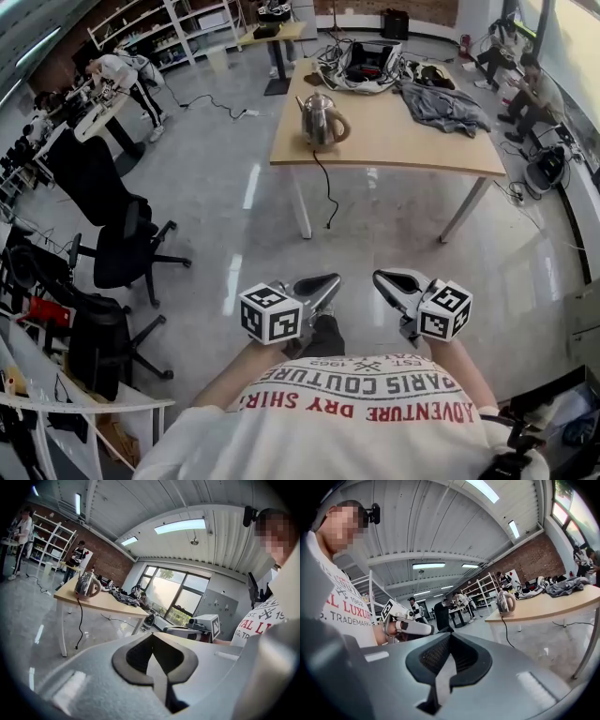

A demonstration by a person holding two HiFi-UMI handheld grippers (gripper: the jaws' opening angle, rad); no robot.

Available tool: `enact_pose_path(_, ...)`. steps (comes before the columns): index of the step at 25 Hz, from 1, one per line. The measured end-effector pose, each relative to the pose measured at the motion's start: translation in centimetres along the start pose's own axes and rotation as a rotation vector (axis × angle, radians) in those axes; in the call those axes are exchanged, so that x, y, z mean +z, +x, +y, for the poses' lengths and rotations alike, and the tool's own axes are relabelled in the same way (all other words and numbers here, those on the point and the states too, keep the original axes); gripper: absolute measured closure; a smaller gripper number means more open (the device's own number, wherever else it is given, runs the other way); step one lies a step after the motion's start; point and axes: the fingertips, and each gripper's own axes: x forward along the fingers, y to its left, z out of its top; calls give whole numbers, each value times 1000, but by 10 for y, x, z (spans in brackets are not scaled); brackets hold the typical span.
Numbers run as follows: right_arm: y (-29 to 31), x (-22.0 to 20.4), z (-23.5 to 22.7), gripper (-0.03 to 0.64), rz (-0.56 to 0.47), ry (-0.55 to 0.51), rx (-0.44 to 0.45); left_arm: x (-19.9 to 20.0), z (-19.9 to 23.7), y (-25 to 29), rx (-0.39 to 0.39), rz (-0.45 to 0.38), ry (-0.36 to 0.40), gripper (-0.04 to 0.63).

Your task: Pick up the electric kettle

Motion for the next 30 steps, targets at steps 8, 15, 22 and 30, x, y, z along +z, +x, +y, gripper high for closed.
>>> enact_pose_path(8, 53, 19, -60, 614, 25, 21, -27, 33, 79, 21, 9, 16, -28, 595)
enact_pose_path(15, 115, 43, -115, 614, 45, 60, -48, 77, 157, 46, -2, 39, -65, 595)
enact_pose_path(22, 175, 77, -172, 614, 36, 83, -71, 137, 229, 70, 2, 49, 10, 595)
enact_pose_path(30, 212, 109, -219, 614, 34, 25, -121, 180, 282, 94, -16, 32, 20, 595)
